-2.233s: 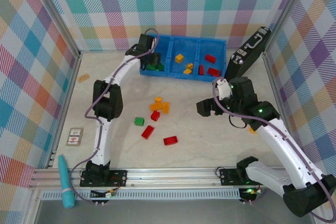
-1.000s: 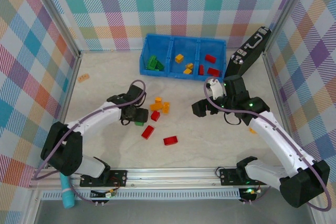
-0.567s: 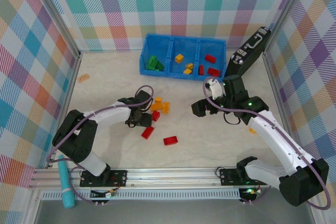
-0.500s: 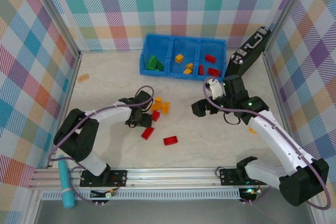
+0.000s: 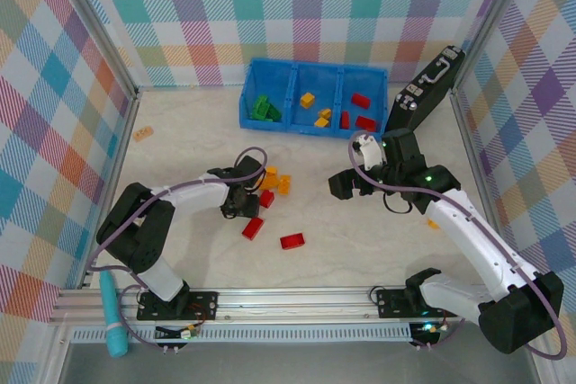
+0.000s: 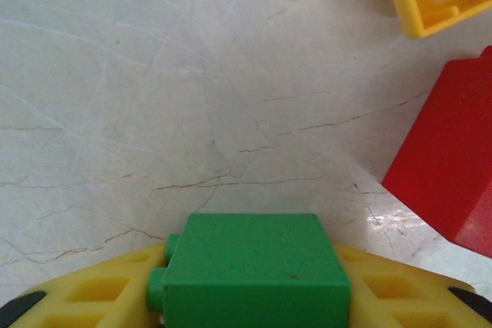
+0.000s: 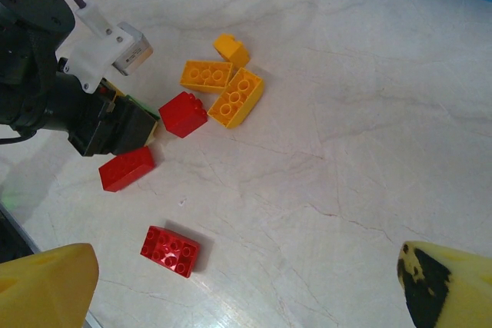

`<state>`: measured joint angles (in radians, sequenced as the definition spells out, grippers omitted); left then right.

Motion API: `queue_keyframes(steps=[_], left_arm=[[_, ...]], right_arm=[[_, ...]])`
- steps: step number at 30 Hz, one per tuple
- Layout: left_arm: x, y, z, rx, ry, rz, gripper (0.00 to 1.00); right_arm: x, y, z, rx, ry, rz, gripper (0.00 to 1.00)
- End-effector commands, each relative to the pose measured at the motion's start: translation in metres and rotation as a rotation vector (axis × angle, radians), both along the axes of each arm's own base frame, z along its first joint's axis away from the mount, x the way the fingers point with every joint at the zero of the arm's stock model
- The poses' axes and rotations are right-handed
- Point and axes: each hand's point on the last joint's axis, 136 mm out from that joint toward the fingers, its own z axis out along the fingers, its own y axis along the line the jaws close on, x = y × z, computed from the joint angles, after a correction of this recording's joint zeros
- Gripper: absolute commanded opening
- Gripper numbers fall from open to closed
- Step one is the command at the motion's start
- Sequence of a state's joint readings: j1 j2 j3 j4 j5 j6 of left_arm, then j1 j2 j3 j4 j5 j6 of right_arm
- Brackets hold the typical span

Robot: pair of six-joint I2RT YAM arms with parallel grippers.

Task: Sort the legos into containers by color
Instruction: Pick up the lego from the center of the table, then place the lego in the container.

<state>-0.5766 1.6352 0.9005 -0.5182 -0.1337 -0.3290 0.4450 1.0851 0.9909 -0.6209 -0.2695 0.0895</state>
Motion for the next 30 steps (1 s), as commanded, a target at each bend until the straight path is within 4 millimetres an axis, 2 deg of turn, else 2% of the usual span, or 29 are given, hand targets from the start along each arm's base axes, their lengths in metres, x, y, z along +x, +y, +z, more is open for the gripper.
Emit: queue_keyframes(steps=[1,6,13,18,23,26,30], left_arm=[[-0.001,0.006,0.003,0.046,0.009,0.007,0.46],[0.015,0.005,0.030,0.064,-0.056,-0.001,0.45],[0.076,-0.019,0.093,0.073,-0.215,-0.072,0.46],[0.117,-0.032,0.119,0.082,-0.279,-0.112,0.46],[0.182,-0.041,0.138,0.014,-0.391,-0.077,0.46],[0.219,-0.042,0.141,-0.016,-0.433,-0.045,0.46],[0.258,-0.048,0.123,-0.044,-0.445,-0.033,0.46]], right_arm=[[0.001,0.000,0.000,0.002,-0.014,-0.006,1.00],[0.000,0.000,-0.004,0.006,-0.012,-0.008,1.00],[-0.002,0.000,-0.008,0.012,0.005,-0.011,0.99],[-0.007,-0.001,-0.008,0.043,0.009,-0.033,1.00],[-0.014,-0.009,-0.009,-0.037,-0.012,-0.023,0.99],[-0.017,-0.015,-0.002,-0.072,-0.047,-0.017,0.99],[-0.030,-0.008,0.009,-0.024,-0.065,0.041,0.99]])
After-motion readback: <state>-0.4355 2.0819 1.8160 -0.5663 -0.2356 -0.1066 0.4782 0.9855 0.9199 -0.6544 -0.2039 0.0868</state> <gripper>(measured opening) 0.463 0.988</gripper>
